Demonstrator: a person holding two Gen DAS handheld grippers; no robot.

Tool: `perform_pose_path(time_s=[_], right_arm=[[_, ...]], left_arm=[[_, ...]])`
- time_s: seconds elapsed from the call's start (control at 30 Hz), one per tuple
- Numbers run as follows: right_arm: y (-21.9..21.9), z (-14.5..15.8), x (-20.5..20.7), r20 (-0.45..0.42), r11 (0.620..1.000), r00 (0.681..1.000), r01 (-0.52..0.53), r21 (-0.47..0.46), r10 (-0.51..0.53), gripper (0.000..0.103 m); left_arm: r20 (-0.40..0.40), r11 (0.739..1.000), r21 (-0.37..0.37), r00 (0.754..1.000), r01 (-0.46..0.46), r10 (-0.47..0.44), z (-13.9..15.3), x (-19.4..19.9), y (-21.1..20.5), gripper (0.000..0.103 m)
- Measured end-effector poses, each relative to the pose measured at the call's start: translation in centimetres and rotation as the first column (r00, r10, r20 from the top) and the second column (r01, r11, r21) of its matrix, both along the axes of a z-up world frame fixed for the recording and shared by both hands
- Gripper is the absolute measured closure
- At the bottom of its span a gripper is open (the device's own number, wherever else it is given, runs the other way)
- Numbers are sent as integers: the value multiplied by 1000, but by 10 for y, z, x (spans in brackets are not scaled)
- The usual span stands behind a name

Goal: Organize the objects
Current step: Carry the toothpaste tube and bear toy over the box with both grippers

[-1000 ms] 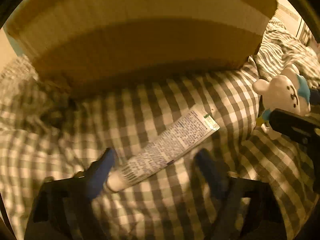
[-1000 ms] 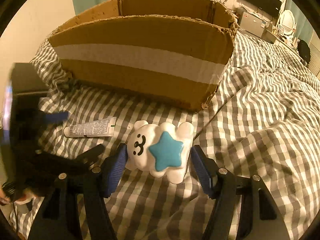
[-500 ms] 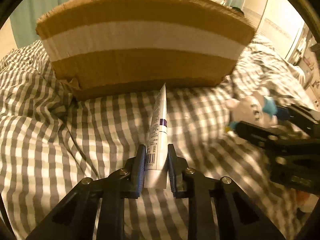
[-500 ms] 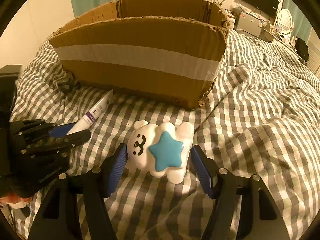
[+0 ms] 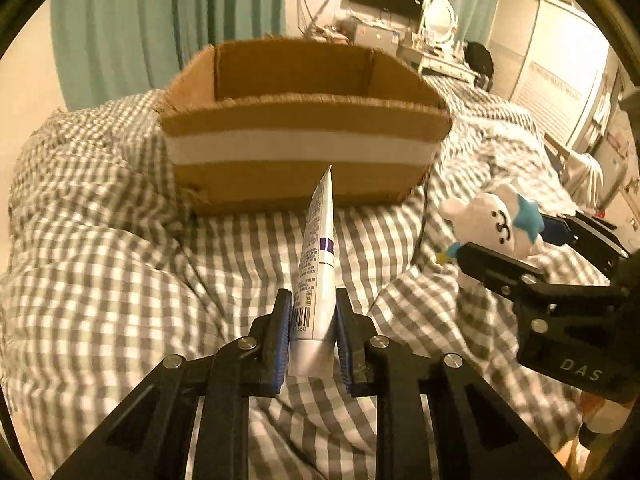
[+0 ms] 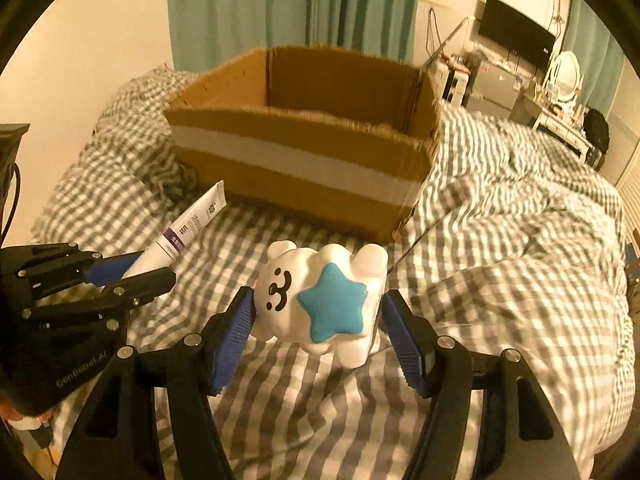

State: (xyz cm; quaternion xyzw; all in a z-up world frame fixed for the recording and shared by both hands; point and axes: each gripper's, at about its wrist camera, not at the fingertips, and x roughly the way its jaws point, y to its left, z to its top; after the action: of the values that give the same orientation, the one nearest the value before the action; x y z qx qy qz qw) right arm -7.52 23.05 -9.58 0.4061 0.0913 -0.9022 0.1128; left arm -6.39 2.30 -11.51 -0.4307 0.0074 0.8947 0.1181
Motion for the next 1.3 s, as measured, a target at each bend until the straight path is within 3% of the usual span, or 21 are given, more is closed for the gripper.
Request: perform_pose_path(time_s=[0.17, 0.37, 0.63, 0.93, 1.13, 1.3], right_arm=[[-3, 41, 14, -89, 1000, 996, -27, -4, 26, 39], [-9, 90, 16, -195, 998, 979, -61, 22, 64, 39], [-12, 133, -31, -239, 996, 967, -91, 20, 93, 39], [-11, 140, -123, -194, 995, 976, -96, 0, 94, 39], [-4, 110, -192, -113, 997, 991, -79, -12, 77, 39], [-2, 67, -245, -12, 997, 997, -71, -7, 71, 39]], left_arm=[[-108, 998, 6, 992, -62, 63, 47, 9, -15, 82], [-193, 997, 30, 979, -67, 72, 108, -7, -18, 82], [-235, 999, 18, 971, -41, 45, 147, -59, -9, 82], [-166, 999, -4, 986, -35, 34, 131, -151, -4, 82], [-99, 998, -33, 994, -60, 56, 100, -208, -6, 82], [-24, 996, -66, 998, -56, 55, 62, -240, -1, 82]])
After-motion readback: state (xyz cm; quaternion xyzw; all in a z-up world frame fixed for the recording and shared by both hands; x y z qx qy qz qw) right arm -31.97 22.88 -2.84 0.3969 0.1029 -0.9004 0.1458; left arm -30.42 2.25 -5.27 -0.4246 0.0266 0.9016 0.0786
